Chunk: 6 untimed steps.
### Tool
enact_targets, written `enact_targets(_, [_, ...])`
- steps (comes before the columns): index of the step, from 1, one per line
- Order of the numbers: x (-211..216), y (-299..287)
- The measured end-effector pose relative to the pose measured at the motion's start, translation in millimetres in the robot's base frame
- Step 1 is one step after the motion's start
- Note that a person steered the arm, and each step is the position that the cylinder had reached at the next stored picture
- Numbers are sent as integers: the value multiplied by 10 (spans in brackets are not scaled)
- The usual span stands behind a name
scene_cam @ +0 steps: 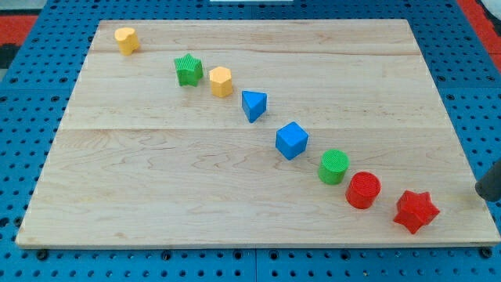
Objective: Move line of blocks to the blue triangle
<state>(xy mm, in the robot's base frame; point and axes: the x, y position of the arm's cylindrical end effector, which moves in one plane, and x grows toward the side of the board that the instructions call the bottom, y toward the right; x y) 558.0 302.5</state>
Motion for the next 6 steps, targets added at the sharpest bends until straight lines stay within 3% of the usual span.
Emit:
enact_targets(2, [1,3])
enact_targets(4, [584,-456])
enact_targets(5, [358,-1359])
enact_targets(6, [-233,-1870])
